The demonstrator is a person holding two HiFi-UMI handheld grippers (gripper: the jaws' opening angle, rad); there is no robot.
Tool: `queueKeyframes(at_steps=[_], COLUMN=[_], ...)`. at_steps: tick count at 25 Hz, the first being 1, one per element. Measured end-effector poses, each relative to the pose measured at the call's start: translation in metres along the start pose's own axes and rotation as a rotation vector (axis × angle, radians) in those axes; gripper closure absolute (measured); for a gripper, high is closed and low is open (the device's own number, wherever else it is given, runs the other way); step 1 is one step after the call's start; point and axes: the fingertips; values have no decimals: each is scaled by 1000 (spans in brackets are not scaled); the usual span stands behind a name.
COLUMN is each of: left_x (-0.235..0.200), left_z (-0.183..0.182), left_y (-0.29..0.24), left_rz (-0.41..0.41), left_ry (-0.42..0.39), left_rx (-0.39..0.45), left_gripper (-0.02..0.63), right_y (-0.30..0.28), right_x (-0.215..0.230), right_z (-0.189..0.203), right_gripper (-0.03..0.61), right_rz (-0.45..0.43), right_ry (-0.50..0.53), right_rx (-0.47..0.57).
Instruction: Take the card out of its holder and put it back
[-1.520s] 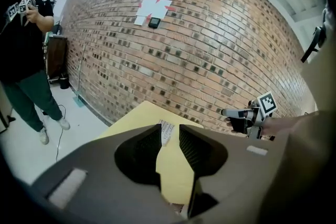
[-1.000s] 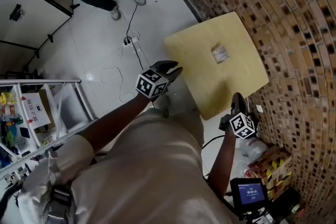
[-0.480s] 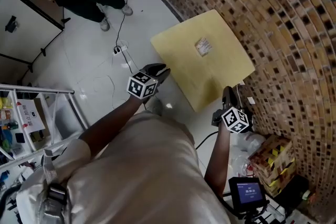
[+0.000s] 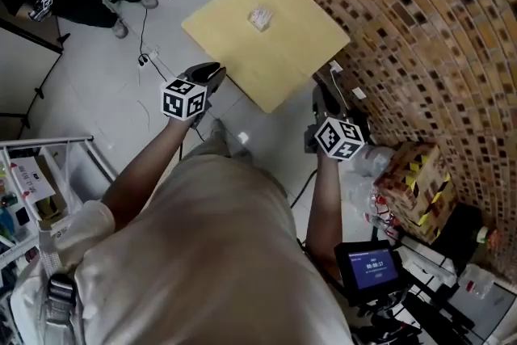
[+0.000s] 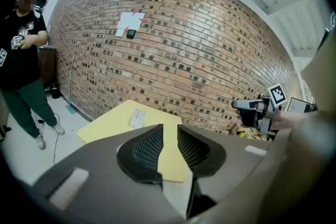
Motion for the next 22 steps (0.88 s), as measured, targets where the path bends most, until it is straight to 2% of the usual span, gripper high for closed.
queueKeyframes(at_steps=[4,10,13,17,22], left_x=[16,37,41,16,-37], left_z=[30,82,98,101,95], left_y=[13,44,59,91,144], left_rz=[-15,-45,-66,-151,-258], left_ry=[-4,27,36,46,98], left_rx=[-30,-74,-82,-54,-6], left_gripper=[511,511,511,511,511], right_y=[33,76,93,103,96], right_x=[-4,-8,-3,5,-10], right_z=[16,57,68,78,92], right_gripper=[532,525,522,522,522], right_rz=[-10,-14,16,77,74], right_ry=[2,25,41,8,-13], right_rx=[5,-40,-37,7,2])
Point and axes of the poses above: the fingertips, and each gripper's own axes: y backward along the fingers, x to its right, z out of its underside, and after that the axes turned 5 degrees about -z, right-handed
